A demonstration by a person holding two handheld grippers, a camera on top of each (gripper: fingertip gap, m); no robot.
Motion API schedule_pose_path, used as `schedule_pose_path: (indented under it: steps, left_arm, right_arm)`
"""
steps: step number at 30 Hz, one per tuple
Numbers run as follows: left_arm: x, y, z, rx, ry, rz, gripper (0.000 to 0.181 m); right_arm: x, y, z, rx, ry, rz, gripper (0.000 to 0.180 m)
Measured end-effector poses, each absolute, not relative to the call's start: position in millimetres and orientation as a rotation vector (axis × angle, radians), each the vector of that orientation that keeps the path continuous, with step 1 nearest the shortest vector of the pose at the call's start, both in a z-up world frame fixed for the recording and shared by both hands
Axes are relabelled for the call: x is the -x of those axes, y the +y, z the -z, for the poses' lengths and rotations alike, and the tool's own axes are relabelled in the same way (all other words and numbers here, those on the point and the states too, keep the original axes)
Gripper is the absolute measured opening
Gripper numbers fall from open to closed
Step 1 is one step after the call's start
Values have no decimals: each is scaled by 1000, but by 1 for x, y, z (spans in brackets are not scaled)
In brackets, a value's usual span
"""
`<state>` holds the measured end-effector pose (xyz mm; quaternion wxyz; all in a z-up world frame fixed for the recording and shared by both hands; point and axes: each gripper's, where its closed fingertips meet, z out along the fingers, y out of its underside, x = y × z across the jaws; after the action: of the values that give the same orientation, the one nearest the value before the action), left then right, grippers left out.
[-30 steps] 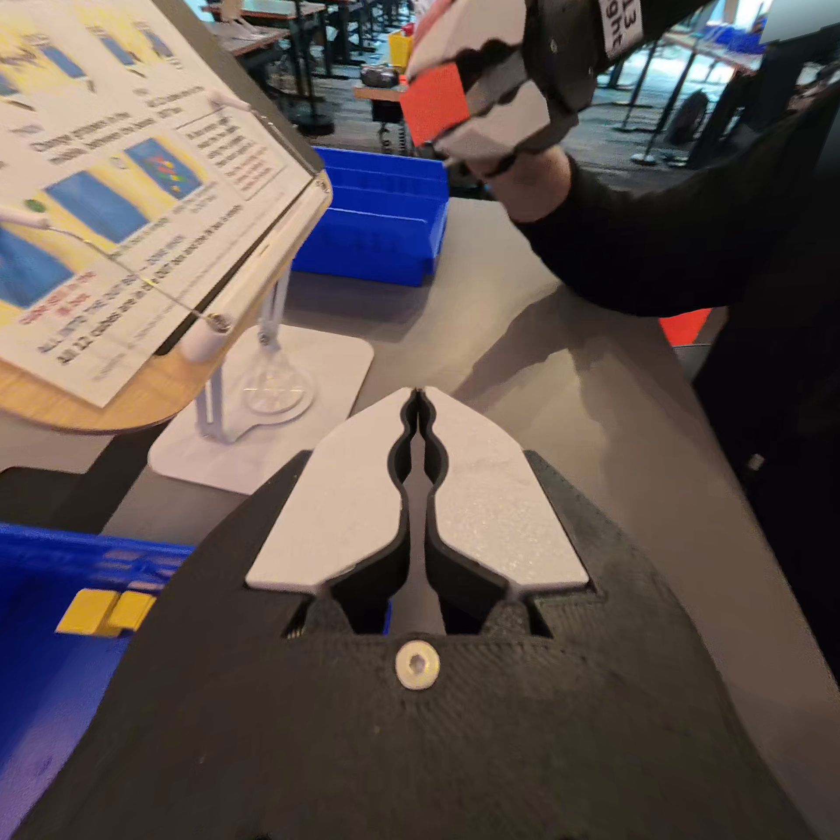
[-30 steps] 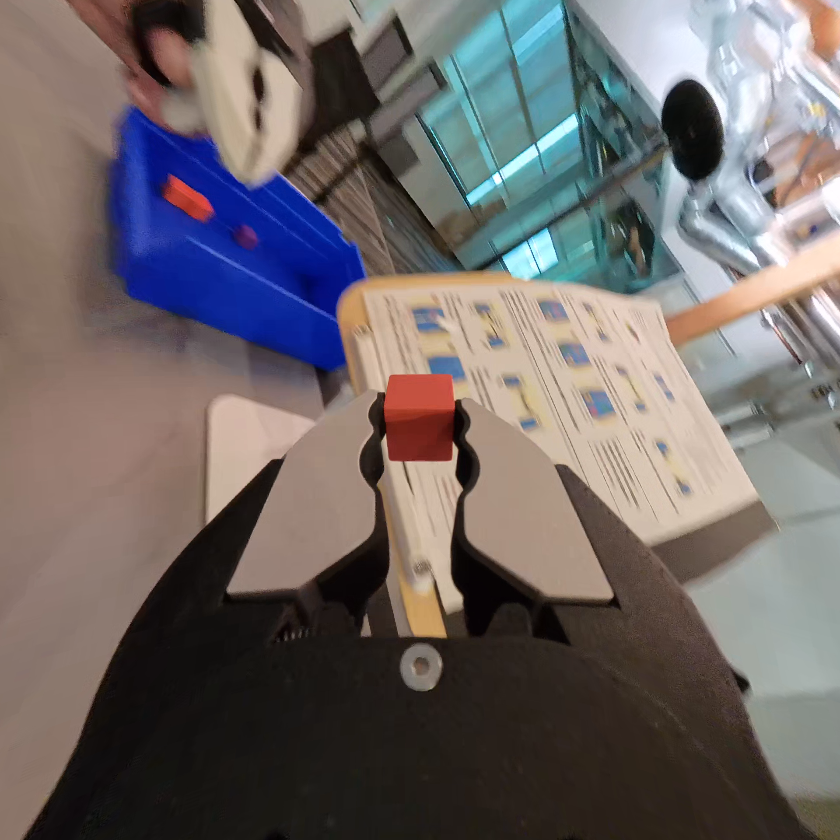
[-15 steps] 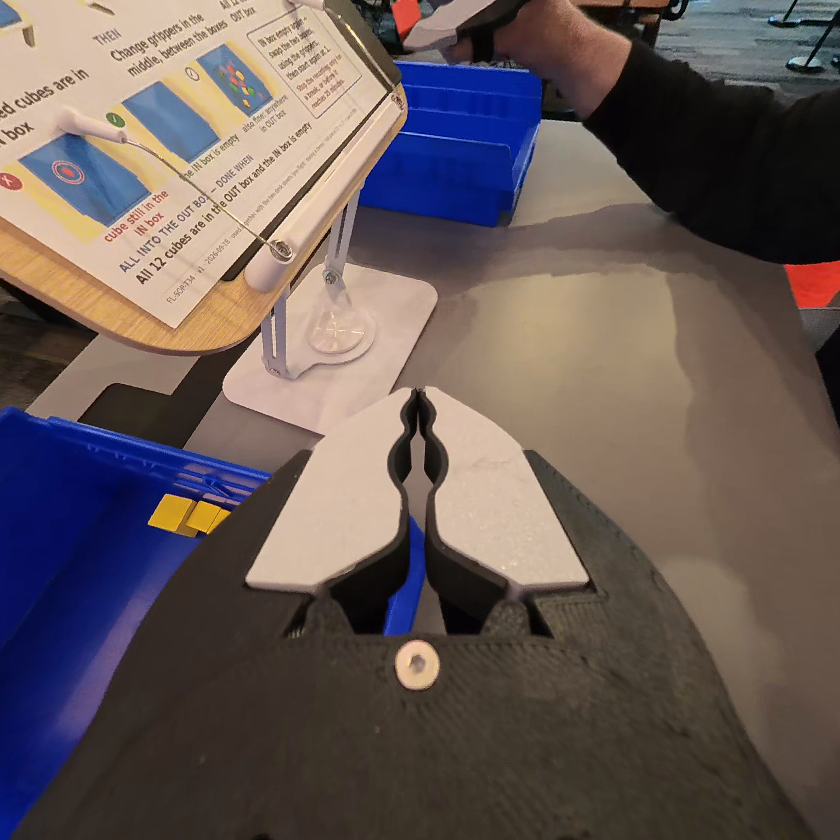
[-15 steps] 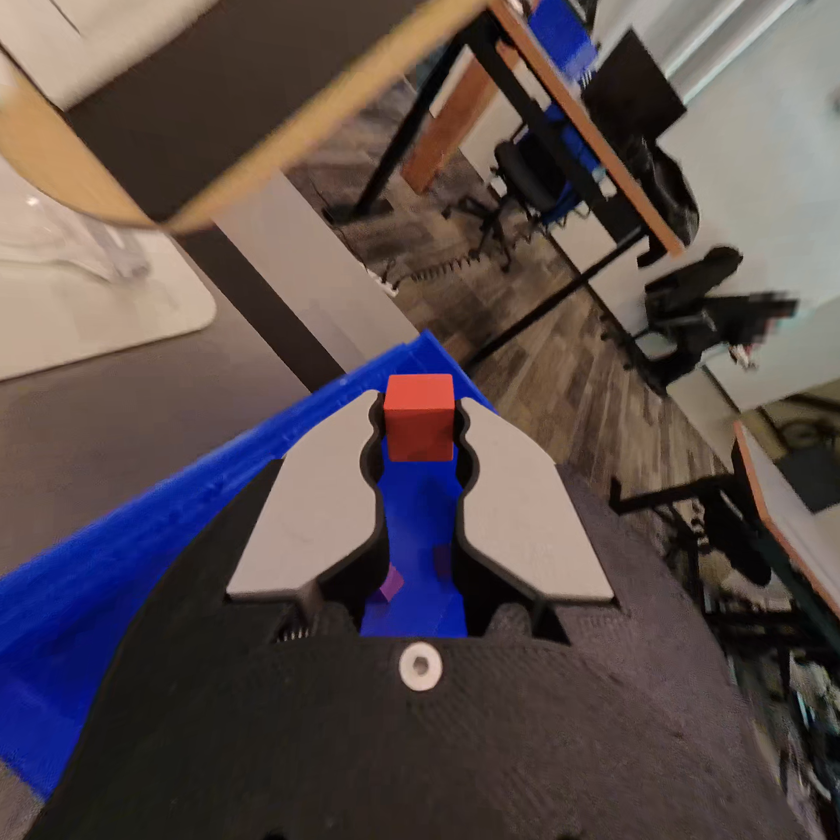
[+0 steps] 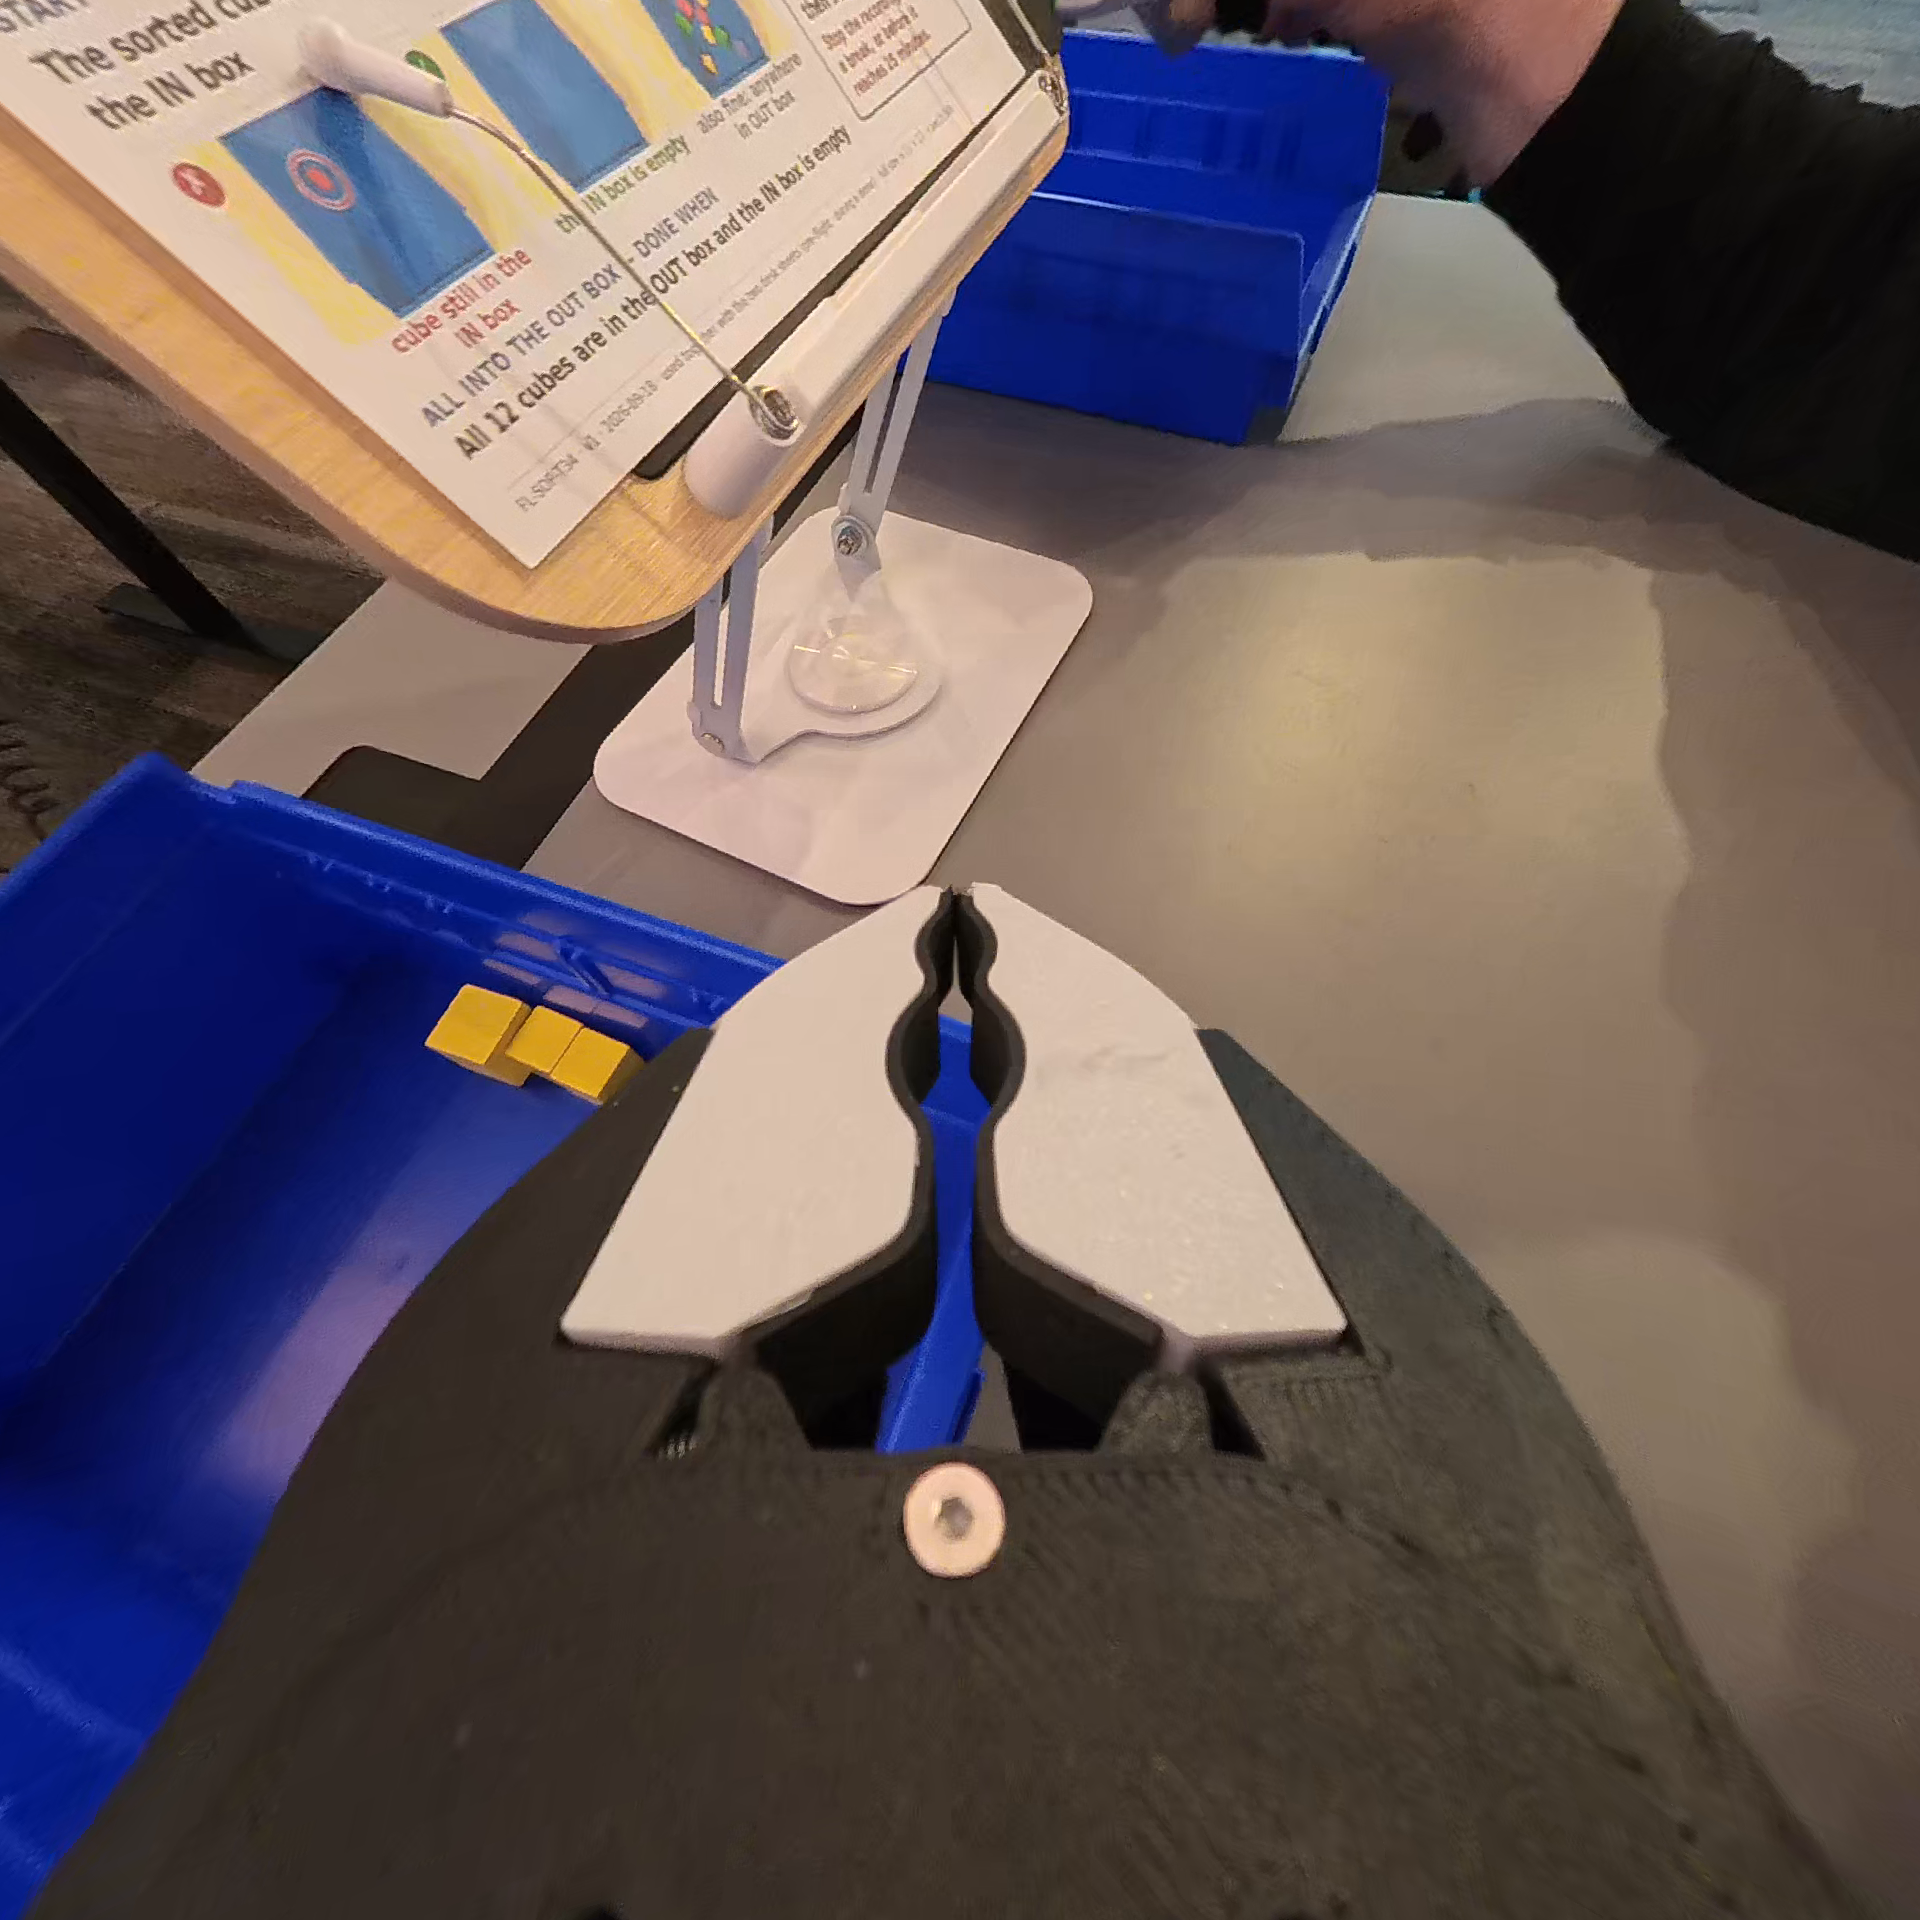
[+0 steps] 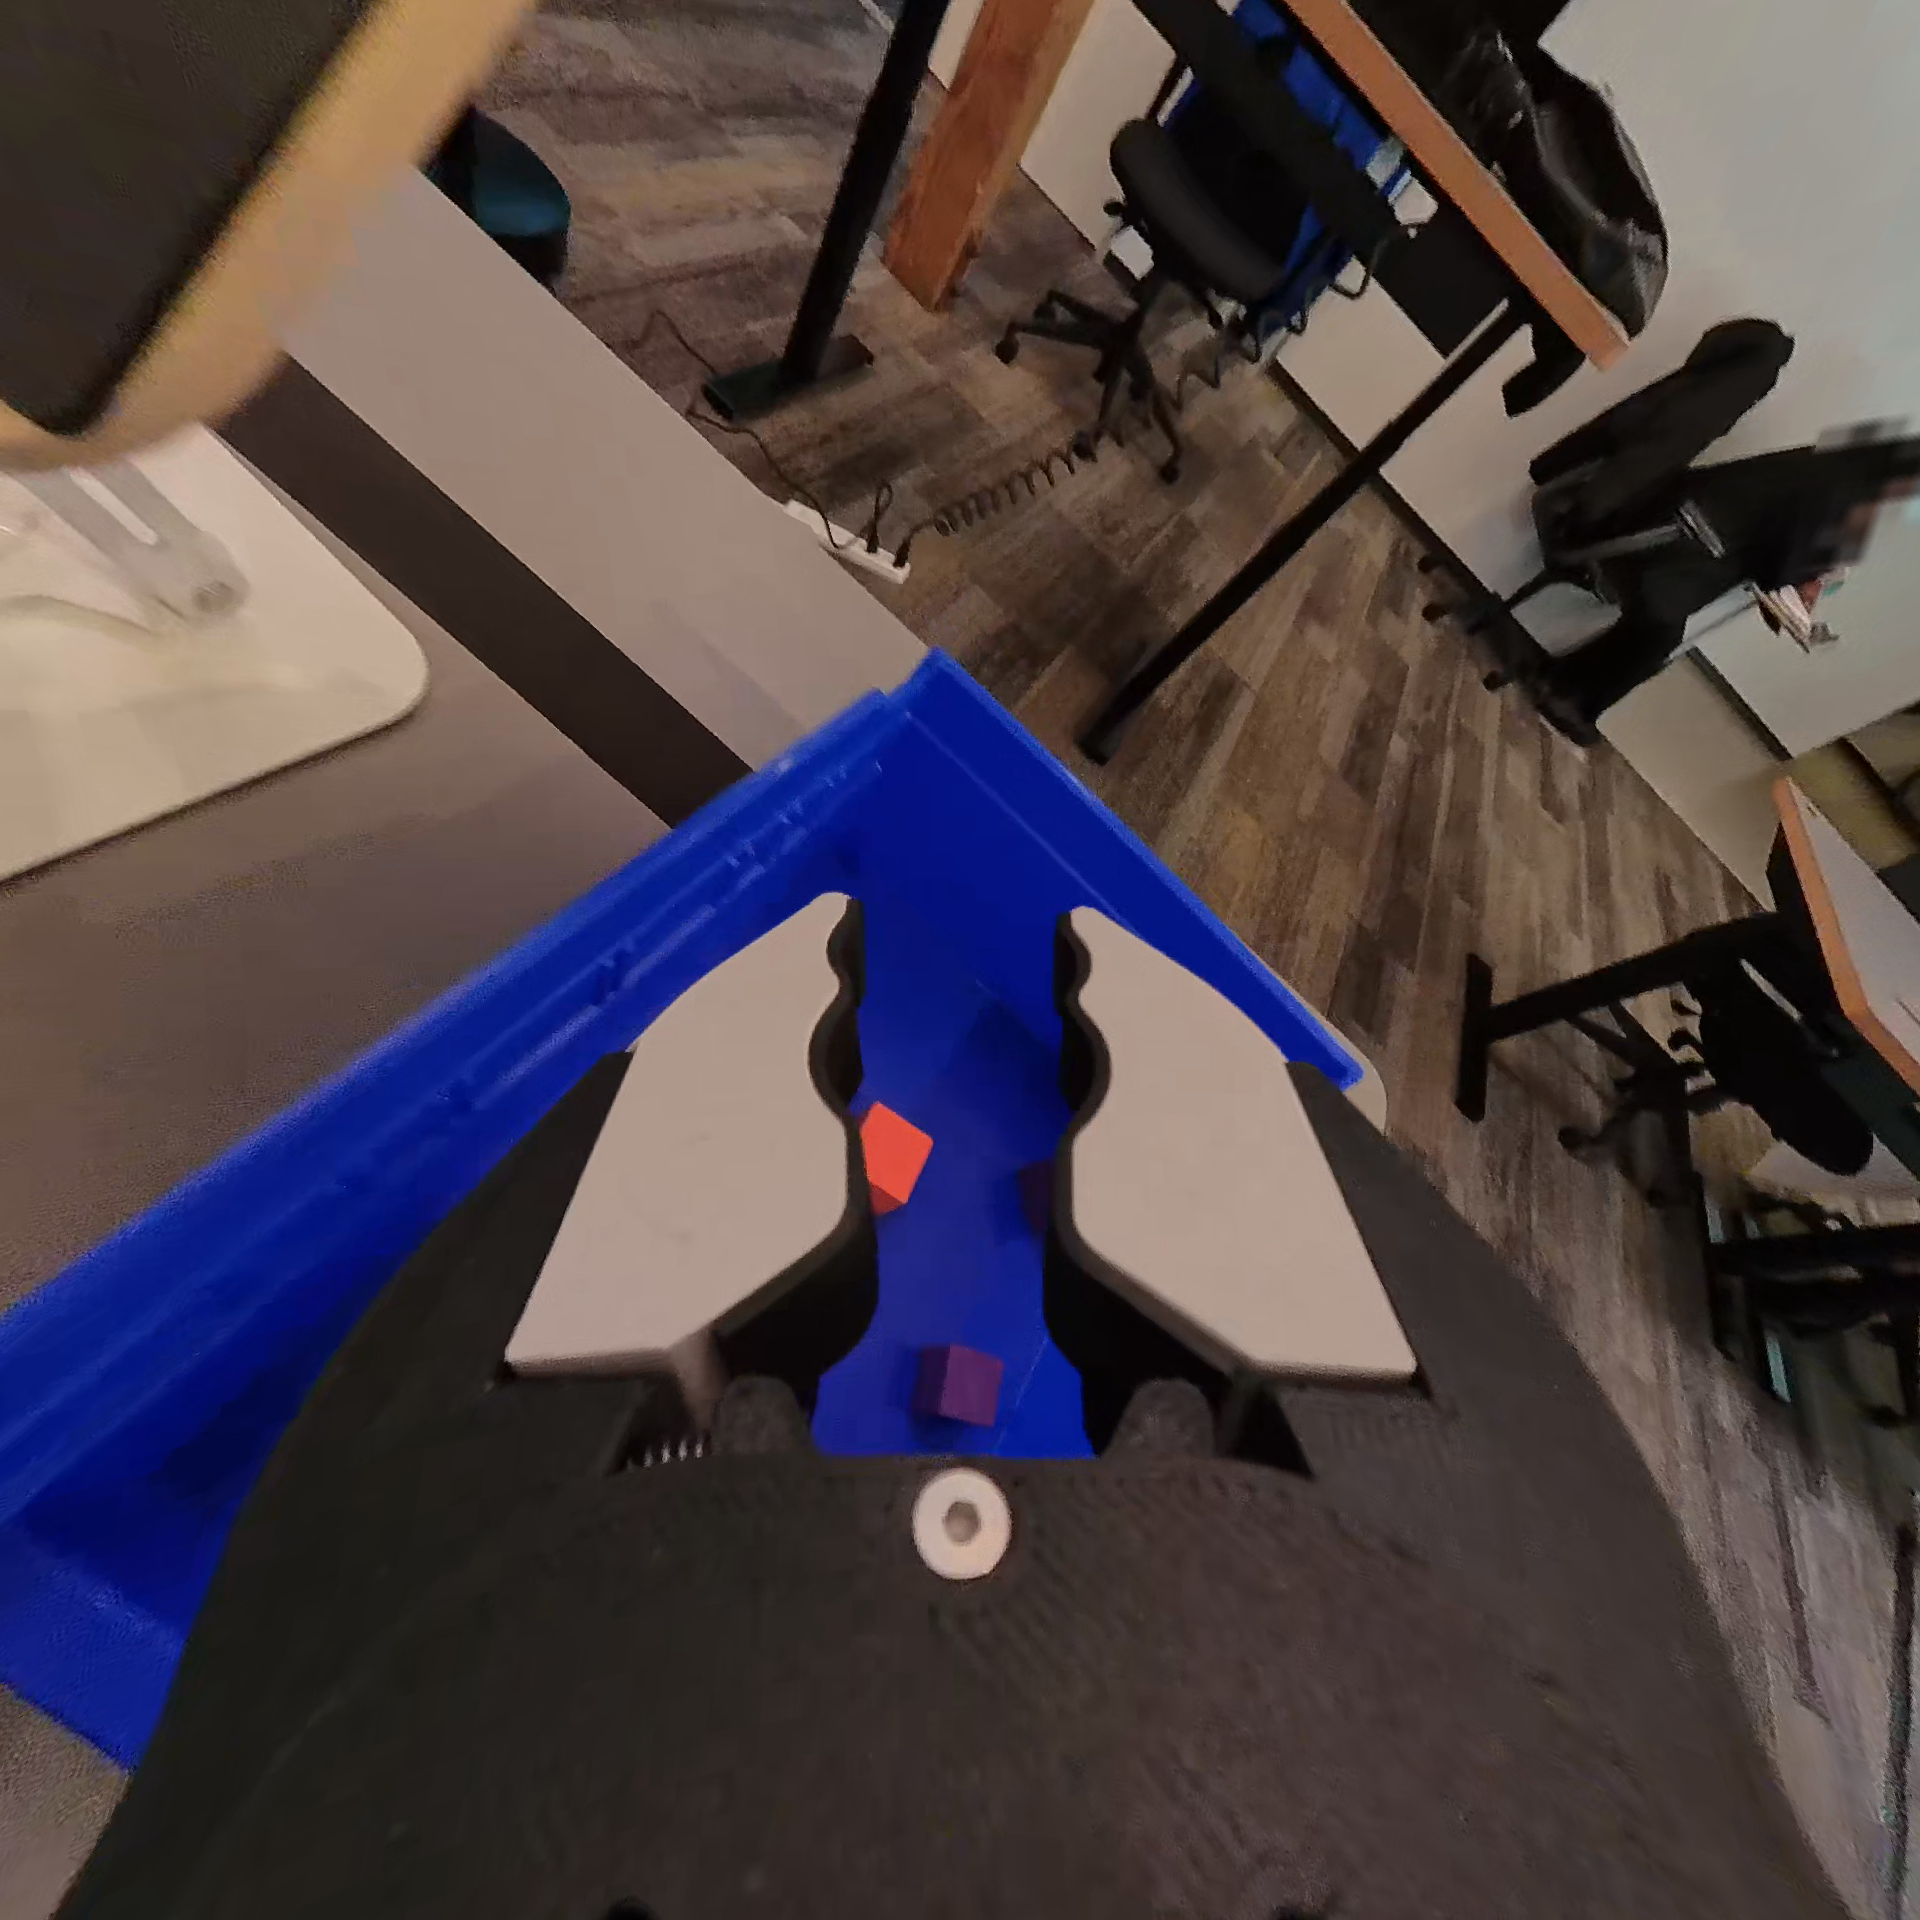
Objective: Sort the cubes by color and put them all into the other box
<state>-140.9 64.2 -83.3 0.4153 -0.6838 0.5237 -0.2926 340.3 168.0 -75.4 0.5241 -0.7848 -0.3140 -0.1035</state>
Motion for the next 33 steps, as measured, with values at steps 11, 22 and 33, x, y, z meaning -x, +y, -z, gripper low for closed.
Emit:
schedule_pose_path:
  steps: [11, 22, 33]
  left_arm:
    - [168, 74, 89, 1784, 1326, 597, 0]
    - [184, 84, 88, 1799, 1296, 500, 0]
    - [202, 96, 102, 1871, 1318, 407, 0]
  right_arm:
    - [-276, 139, 37, 1728, -913, 115, 11]
    - [-221, 92, 12, 1648, -1140, -15, 0]
    - [-142, 59, 28, 1574, -1340, -135, 0]
